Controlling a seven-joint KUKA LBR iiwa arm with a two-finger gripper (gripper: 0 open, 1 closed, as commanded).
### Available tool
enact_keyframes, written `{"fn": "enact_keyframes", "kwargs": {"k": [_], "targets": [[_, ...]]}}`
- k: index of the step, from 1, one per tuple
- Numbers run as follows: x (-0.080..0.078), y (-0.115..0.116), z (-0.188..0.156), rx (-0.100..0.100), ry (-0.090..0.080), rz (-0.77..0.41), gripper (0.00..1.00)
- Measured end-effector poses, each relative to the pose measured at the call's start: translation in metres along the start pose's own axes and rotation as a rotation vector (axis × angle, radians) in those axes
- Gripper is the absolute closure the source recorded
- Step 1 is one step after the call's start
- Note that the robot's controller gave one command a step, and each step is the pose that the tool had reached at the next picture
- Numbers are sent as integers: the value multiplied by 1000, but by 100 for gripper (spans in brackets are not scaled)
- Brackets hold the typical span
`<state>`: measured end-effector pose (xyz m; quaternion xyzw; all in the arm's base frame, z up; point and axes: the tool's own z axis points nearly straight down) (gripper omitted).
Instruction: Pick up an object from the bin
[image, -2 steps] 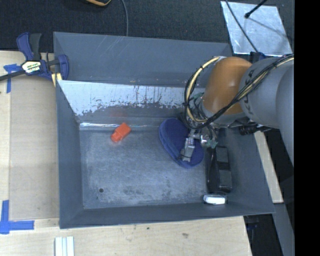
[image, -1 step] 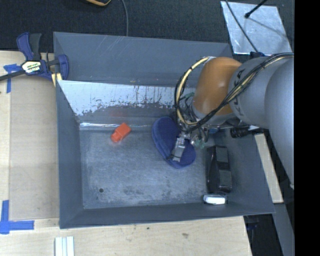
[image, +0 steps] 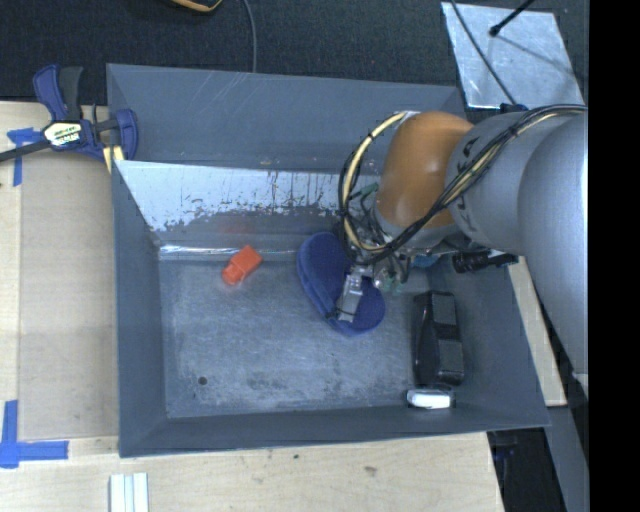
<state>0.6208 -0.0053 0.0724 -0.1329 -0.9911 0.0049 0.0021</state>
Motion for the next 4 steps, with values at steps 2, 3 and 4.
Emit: {"fn": "enact_keyframes", "kwargs": {"k": [2, 3, 4], "targets": [[1, 7, -1, -5, 7, 78, 100], [17, -23, -93, -12, -13, 92, 100], [-3, -4, -186, -14, -15, 73, 100]]}}
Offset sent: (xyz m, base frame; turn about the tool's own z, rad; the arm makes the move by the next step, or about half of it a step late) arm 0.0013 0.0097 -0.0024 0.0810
